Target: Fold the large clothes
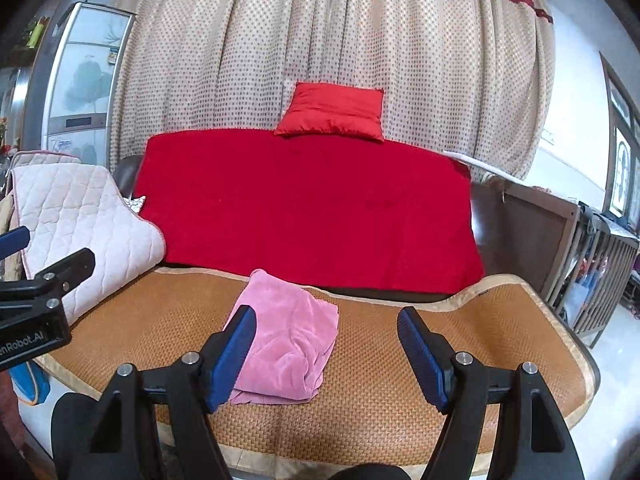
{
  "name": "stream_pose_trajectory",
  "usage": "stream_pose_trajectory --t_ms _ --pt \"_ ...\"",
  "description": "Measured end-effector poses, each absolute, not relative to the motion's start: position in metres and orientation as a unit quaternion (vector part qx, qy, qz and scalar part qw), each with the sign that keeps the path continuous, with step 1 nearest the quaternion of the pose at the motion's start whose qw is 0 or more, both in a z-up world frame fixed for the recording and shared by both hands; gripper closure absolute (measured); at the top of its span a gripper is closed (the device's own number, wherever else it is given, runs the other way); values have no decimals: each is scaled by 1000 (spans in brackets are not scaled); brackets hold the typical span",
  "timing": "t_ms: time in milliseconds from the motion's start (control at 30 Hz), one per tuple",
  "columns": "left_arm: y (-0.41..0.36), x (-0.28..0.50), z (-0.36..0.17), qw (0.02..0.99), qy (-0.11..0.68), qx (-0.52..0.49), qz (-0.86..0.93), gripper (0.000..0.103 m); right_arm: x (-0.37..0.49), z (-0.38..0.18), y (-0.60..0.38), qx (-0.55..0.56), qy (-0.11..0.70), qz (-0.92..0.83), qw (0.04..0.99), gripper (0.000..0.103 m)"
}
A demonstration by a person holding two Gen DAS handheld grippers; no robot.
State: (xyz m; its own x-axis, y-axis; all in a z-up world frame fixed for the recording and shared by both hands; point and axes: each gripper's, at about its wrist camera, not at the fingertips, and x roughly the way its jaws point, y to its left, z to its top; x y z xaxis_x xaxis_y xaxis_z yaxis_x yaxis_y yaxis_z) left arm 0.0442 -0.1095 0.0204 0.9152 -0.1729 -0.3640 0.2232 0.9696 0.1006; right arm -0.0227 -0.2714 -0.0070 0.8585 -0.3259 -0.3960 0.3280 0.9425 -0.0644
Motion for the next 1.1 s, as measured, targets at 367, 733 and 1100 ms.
stream_pose_trajectory --t_ms 367,733,1100 --pt "-100 34 33 980 162 61 -102 2 -32 -1 -259 -7 188 -174 967 26" --pt "-99 31 37 981 156 61 -102 2 -38 6 -259 -14 173 -185 967 26" --pt "-103 29 35 979 160 63 -108 2 -37 3 -262 -12 176 -186 967 26"
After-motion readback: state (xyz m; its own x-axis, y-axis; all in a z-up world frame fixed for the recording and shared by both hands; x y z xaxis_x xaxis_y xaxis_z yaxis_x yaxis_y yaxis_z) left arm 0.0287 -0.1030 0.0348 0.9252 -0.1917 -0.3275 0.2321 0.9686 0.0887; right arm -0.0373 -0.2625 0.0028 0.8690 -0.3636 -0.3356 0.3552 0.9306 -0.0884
